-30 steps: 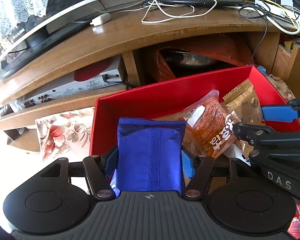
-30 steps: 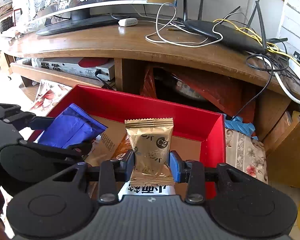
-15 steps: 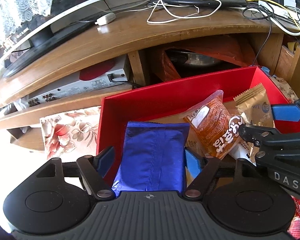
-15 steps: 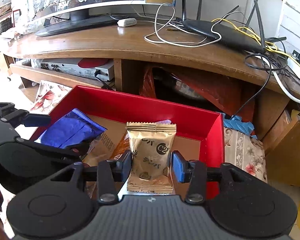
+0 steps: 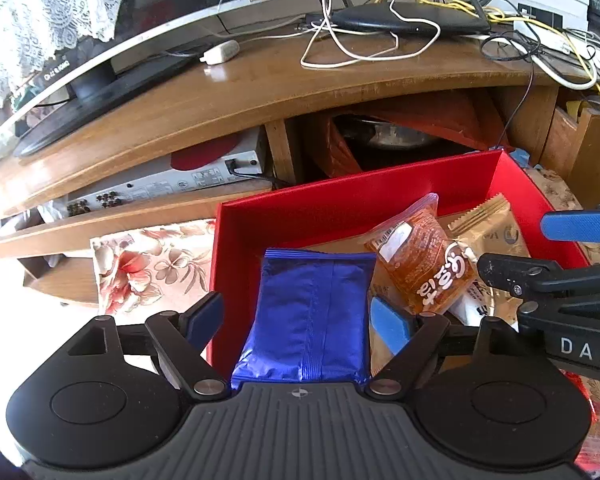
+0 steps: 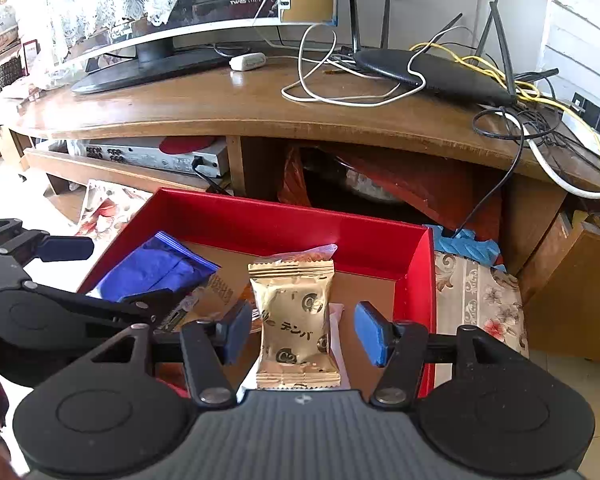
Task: Organize snacks
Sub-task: 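Lower both packets into the red box and open both grippers, then move the left gripper toward the pink sausage pack while the right approaches the white packet, then close the right gripper on the white duck-neck packet and lift it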
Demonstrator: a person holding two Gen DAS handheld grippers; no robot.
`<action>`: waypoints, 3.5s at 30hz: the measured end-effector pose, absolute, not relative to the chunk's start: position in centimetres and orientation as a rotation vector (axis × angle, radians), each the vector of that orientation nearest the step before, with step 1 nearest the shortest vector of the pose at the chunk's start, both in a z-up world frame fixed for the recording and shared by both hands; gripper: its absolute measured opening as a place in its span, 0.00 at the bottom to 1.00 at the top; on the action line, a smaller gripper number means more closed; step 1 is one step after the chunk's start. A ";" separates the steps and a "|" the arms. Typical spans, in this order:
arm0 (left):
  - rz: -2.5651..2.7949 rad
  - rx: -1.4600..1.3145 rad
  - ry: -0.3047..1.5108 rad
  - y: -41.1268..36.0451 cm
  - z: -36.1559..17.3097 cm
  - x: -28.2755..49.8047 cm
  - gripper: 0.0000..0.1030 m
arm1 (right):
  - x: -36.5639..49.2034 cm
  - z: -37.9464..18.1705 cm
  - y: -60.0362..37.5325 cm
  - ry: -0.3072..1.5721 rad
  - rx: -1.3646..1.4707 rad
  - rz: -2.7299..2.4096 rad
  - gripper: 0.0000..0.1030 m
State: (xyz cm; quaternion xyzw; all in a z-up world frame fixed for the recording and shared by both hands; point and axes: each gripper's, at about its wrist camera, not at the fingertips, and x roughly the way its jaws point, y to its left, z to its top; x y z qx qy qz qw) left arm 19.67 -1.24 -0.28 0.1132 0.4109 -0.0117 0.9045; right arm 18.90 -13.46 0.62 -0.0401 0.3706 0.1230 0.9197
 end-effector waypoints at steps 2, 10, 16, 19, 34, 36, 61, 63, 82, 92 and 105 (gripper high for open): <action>-0.026 0.225 0.845 -1.1 0.0 19.2 0.83 | 18.4 1.0 -13.4 0.754 -0.079 0.257 0.54; -0.032 0.205 0.834 -0.5 1.1 17.5 0.85 | 16.4 2.3 -13.0 0.735 -0.087 0.268 0.55; -0.042 0.201 0.836 -0.1 1.5 15.7 0.86 | 14.4 3.2 -12.7 0.723 -0.086 0.289 0.55; -0.046 0.199 0.838 0.1 1.6 14.8 0.86 | 13.5 3.4 -12.5 0.726 -0.086 0.300 0.55; -0.082 0.191 0.878 1.0 1.0 9.8 0.87 | 8.6 2.6 -11.9 0.781 -0.096 0.348 0.56; -0.086 0.188 0.889 1.1 0.8 8.7 0.87 | 7.6 2.3 -11.7 0.795 -0.102 0.361 0.56; -0.127 0.213 1.050 1.8 -3.8 0.0 0.88 | 0.4 -2.1 -10.2 0.953 -0.196 0.464 0.58; -0.128 0.216 1.056 1.8 -3.9 -0.2 0.88 | 0.4 -2.3 -10.2 0.958 -0.198 0.467 0.58; -0.122 0.243 1.075 1.6 -4.5 -0.7 0.88 | 0.3 -3.1 -10.1 0.985 -0.214 0.468 0.61; -0.123 0.254 1.081 1.6 -4.8 -0.7 0.88 | 0.5 -3.6 -10.1 1.000 -0.221 0.464 0.62; -0.135 0.260 1.091 2.1 -5.2 -0.9 0.88 | 0.8 -4.5 -9.4 1.028 -0.248 0.458 0.63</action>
